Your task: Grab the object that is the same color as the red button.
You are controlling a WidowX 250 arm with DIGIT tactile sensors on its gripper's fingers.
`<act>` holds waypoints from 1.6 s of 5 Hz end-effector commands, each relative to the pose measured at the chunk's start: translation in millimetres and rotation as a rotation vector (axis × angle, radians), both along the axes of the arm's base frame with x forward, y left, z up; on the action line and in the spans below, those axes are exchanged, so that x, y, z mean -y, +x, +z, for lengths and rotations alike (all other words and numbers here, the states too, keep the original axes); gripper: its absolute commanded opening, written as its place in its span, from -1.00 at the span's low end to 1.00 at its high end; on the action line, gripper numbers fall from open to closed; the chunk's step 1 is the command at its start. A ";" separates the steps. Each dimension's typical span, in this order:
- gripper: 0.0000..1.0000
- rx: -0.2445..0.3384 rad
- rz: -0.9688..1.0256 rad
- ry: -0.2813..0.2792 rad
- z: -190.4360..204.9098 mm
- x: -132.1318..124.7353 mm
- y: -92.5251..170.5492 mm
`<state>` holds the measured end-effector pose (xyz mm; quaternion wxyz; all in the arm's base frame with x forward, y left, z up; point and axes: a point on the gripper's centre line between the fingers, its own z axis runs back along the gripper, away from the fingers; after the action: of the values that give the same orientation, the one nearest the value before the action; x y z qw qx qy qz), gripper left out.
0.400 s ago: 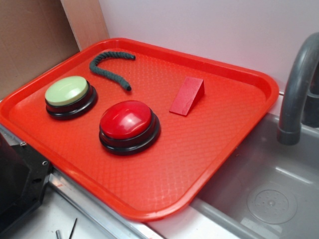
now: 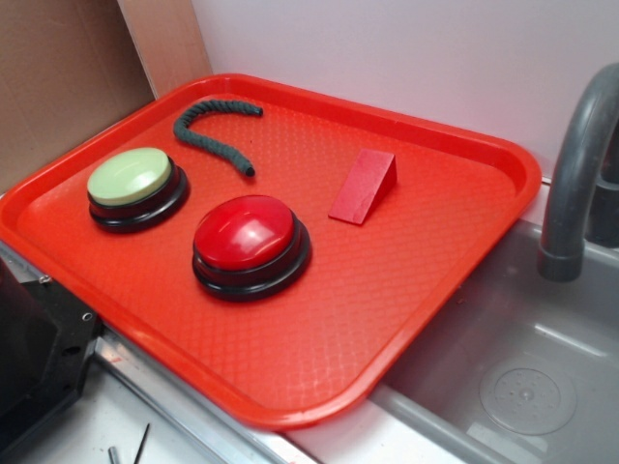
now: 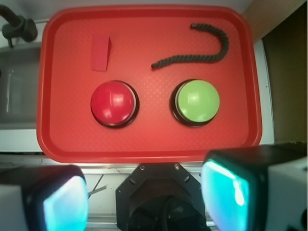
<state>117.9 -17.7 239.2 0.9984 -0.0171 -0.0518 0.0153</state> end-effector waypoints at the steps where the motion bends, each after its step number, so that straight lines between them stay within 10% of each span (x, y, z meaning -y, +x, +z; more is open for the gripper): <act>1: 1.00 0.109 0.105 -0.062 -26.4 23.7 37.8; 5: 1.00 0.222 0.362 -0.066 -115.4 71.5 147.5; 8: 1.00 0.191 0.406 0.006 -177.5 61.2 192.0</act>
<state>296.8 -81.1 43.8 0.9704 0.0114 -0.1215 0.2083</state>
